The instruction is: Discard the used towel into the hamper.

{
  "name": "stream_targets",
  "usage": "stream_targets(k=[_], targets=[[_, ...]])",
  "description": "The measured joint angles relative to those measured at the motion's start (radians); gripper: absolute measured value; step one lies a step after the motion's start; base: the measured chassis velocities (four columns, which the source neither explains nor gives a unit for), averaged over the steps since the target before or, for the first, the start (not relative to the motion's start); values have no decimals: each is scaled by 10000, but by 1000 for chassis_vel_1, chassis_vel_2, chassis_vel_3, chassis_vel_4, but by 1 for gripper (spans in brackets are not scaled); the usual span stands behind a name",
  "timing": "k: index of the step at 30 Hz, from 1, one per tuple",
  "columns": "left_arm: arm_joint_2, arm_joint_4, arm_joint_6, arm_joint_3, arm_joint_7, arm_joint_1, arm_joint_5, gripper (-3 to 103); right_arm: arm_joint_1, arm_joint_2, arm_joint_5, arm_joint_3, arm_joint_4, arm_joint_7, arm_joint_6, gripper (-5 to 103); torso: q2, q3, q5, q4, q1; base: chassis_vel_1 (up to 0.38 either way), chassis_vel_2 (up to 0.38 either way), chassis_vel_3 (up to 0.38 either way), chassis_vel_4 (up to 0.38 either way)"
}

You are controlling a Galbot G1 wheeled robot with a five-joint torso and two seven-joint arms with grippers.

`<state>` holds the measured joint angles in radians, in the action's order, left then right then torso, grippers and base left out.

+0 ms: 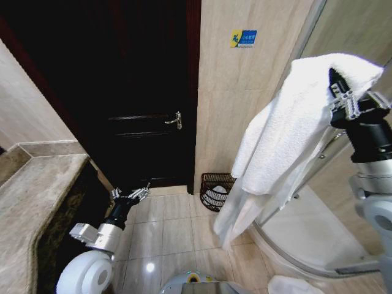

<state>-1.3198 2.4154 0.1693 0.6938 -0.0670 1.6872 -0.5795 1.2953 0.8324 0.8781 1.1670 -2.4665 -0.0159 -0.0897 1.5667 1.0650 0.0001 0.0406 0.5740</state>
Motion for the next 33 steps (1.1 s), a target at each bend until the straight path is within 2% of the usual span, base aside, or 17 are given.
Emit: stream_targets(k=[9, 10, 13, 17, 19, 22, 23, 25, 27, 33], targets=[[0, -1, 0, 0, 0, -4, 0, 100, -46, -156, 140, 155, -92, 233, -63, 8, 23, 21, 3, 2, 22, -206, 211, 203, -215], [0, 0, 0, -1, 0, -4, 0, 100, -104, -301, 278, 448, -188, 305, -181, 8, 29, 22, -8, 2, 23, -245, 252, 250, -261], [0, -1, 0, -1, 0, -6, 0, 100, -271, -686, 469, 940, -291, 472, -307, 8, 33, 30, -2, -3, 36, -210, 226, 177, -209], [0, 0, 0, -1, 0, -6, 0, 100, -531, -1150, 788, 1180, -269, 614, -310, 8, 44, 32, -2, 2, 36, -110, 123, 47, -22], [0, 0, 0, 0, 0, -3, 0, 100, -721, -1432, 873, 1099, -39, 602, -22, 8, 51, 33, -6, 4, 32, 0, 0, 0, 0], [0, 0, 0, 0, 0, -1, 0, 100, -972, -1645, 873, 916, 260, 515, 341, 8, 60, 31, 8, 0, 20, 18, -16, -9, 14], [0, 0, 0, -1, 0, 0, 0, 100, -1226, -1812, 871, 755, 504, 455, 628, 8, 66, 30, -2, -3, 15, 40, -84, -28, 66], [-1, 0, 0, 0, 0, -1, 0, 100, -1326, -1867, 870, 698, 602, 427, 710, 8, 68, 30, -3, -4, 14, 40, -84, -63, 66], [-1, 0, 0, 0, 0, 2, 1, 100, -1946, -2211, 859, 297, 1252, 318, 1075, 8, 70, 34, 5, -2, 15, 19, -39, -31, 19], [0, 0, 0, 0, 0, -1, 1, 100, -2719, -2613, 802, -480, 2124, 169, 1424, 8, 67, 43, -1, 1, 35, 0, 0, 0, 0]])
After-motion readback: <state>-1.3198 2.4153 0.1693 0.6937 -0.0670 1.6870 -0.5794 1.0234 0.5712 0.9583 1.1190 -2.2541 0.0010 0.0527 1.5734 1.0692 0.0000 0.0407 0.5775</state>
